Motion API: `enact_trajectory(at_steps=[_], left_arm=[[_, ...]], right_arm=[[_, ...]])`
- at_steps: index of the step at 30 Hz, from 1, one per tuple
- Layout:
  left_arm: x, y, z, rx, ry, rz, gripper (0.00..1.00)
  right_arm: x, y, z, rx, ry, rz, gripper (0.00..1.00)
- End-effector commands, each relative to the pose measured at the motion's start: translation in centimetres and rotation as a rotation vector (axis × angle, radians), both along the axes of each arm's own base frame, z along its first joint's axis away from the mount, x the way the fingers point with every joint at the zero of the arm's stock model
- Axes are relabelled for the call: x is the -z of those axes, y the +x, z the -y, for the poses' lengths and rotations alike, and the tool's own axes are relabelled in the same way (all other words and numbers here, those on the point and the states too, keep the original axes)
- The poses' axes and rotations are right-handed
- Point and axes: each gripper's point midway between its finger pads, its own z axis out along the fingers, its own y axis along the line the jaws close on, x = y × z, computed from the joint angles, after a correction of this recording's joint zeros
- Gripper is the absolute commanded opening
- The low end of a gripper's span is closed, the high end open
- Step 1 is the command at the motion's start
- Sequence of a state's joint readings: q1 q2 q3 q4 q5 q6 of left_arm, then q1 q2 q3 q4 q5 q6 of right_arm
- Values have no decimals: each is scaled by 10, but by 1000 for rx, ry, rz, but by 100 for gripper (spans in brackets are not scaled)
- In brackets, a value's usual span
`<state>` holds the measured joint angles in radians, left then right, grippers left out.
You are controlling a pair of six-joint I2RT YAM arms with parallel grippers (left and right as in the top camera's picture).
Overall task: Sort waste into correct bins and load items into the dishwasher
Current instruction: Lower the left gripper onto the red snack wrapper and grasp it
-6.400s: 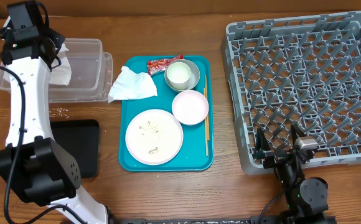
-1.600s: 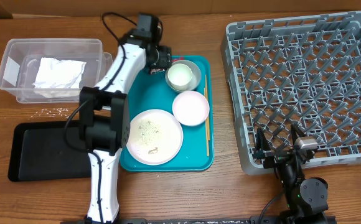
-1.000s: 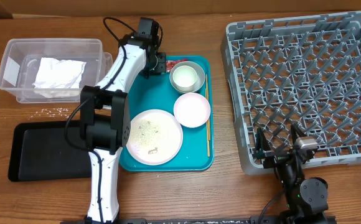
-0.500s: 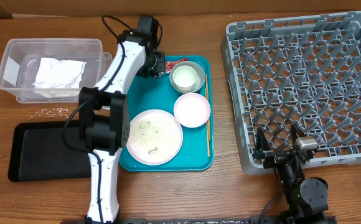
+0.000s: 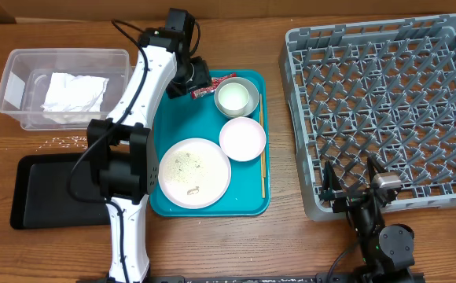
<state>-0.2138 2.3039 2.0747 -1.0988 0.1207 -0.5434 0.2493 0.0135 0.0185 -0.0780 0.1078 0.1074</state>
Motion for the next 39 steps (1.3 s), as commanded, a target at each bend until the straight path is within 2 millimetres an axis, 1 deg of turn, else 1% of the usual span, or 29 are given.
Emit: enact_trajectory(at_steps=[1, 3, 5, 9, 15, 17, 21, 24, 26, 30, 35, 39], left_arm=[[12, -3, 12, -207, -116, -90, 72], [15, -2, 12, -286, -132, -104, 77], [17, 0, 14, -340, -153, -107, 78], [25, -3, 14, -464, -173, -143, 76], [35, 2, 19, -558, -222, -146, 74], [37, 5, 23, -564, -242, -139, 75], [41, 5, 24, -568, -234, -130, 74], [46, 5, 18, -616, -209, -125, 73], [50, 5, 12, -650, -181, -115, 69], [59, 4, 12, -680, -190, -116, 65], [61, 13, 9, -677, -185, -71, 66], [61, 13, 9, -677, -185, -68, 64]], right_arm=[[1, 0, 0, 0, -2, 6, 100], [1, 0, 0, 0, -2, 6, 100], [1, 0, 0, 0, -2, 6, 100], [1, 0, 0, 0, -2, 6, 100], [1, 0, 0, 0, -2, 6, 100], [1, 0, 0, 0, -2, 6, 100], [1, 0, 0, 0, -2, 6, 100], [2, 0, 0, 0, -2, 5, 100], [1, 0, 0, 0, -2, 6, 100], [2, 0, 0, 0, -2, 5, 100], [1, 0, 0, 0, -2, 6, 100], [1, 0, 0, 0, -2, 6, 100]])
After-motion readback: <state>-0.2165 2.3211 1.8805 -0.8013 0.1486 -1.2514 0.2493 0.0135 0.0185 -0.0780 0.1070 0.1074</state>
